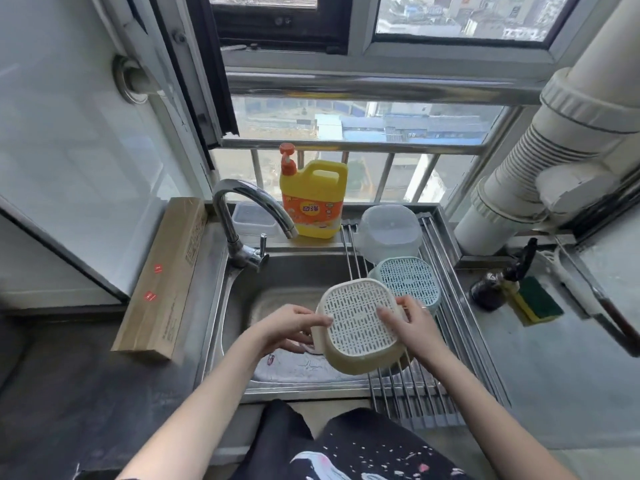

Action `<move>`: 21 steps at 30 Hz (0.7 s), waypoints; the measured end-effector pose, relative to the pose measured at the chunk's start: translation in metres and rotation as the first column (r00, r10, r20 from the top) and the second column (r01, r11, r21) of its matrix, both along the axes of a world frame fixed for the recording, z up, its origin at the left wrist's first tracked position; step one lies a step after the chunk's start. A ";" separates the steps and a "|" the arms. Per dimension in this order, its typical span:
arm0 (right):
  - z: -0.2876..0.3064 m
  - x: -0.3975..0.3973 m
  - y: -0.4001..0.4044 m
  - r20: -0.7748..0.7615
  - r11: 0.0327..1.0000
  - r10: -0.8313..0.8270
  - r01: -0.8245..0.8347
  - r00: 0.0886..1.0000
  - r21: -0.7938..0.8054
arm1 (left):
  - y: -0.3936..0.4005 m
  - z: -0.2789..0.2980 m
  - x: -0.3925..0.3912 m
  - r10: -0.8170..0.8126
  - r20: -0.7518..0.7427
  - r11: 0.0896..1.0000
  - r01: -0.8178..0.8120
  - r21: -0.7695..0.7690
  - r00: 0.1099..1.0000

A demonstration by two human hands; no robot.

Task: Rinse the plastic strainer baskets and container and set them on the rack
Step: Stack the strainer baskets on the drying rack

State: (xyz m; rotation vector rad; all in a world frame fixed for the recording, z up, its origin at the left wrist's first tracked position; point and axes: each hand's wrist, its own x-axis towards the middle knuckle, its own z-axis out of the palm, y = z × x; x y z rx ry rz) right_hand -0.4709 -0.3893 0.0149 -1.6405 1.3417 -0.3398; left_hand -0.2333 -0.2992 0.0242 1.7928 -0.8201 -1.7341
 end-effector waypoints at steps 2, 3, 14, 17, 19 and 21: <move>0.003 -0.022 0.003 -0.020 1.000 -0.006 0.006 1.000 0.006 | -0.005 -0.001 -0.012 -0.032 -0.045 0.999 0.033 0.005 0.998; 0.004 -0.033 0.004 -0.046 1.000 -0.006 0.006 0.999 0.008 | -0.009 -0.002 -0.019 -0.050 -0.058 0.999 0.051 0.011 0.997; 0.001 -0.106 0.007 -0.171 0.992 -0.028 0.049 0.985 0.118 | -0.034 -0.026 -0.081 -0.300 0.042 0.946 0.292 0.143 0.953; -0.005 -0.115 0.006 -0.179 0.987 -0.013 0.041 0.984 0.157 | -0.034 -0.035 -0.091 -0.275 0.056 0.954 0.265 0.141 0.960; -0.012 -0.117 0.003 -0.187 0.982 0.002 0.034 0.982 0.188 | -0.037 -0.039 -0.098 -0.259 0.102 0.961 0.245 0.130 0.961; -0.017 -0.117 -0.001 -0.200 0.977 0.011 0.032 0.980 0.212 | -0.039 -0.042 -0.104 -0.254 0.148 0.964 0.238 0.118 0.956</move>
